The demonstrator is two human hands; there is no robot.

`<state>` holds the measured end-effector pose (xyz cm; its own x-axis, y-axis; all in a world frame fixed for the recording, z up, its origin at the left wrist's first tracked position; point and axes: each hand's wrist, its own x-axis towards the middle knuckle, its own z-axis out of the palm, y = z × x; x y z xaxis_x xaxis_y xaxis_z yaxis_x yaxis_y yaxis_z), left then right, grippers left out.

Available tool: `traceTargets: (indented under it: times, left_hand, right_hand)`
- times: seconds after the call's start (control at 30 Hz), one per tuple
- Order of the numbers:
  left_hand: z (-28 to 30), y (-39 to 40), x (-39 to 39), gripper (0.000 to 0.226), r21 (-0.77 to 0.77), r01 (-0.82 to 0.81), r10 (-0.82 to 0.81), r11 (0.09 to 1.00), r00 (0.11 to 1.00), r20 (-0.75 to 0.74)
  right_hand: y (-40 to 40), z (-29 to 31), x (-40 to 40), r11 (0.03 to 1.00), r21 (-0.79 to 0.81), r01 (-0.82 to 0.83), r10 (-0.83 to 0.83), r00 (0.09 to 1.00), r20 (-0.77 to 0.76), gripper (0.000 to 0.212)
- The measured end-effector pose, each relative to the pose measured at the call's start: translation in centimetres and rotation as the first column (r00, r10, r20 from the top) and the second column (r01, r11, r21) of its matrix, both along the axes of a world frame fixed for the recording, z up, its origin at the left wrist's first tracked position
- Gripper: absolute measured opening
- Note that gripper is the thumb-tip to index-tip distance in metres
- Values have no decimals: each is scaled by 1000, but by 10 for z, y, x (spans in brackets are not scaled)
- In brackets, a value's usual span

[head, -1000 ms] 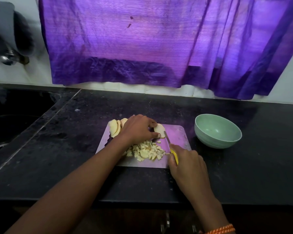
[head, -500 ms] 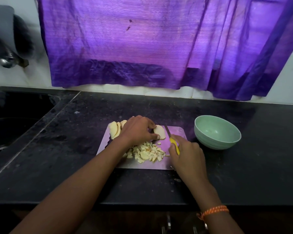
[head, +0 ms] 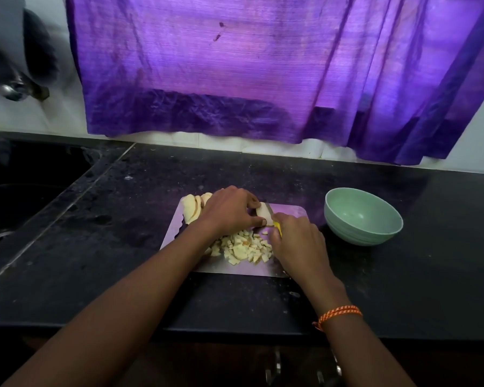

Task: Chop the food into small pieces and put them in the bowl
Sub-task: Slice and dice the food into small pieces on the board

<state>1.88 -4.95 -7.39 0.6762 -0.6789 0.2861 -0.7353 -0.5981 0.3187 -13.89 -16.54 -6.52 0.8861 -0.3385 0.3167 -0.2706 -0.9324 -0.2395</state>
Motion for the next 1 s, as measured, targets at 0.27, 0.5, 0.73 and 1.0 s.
traceTargets:
  times: [0.27,0.5,0.73,1.0]
  left_hand:
    - [0,-1,1,54,8,1,-1,1000,1000,-5]
    - [2,-1,-1,54,23,-5,5,1000,1000,9]
    - [4,5,3,47,53,-54,53,997,998,34]
    - [6,6,-3,39,-17,8,-7,1000,1000,20]
  right_hand:
    - [3,-6,-28,999,34,18,-18,1000,-6,32]
    - [7,-15,-76,994,107,21,-26,999,43,42]
    - [0,-21,-90,982,187,33,-56,992,117,43]
    - [-9,-13,-41,990,137,39,-60,986,156,45]
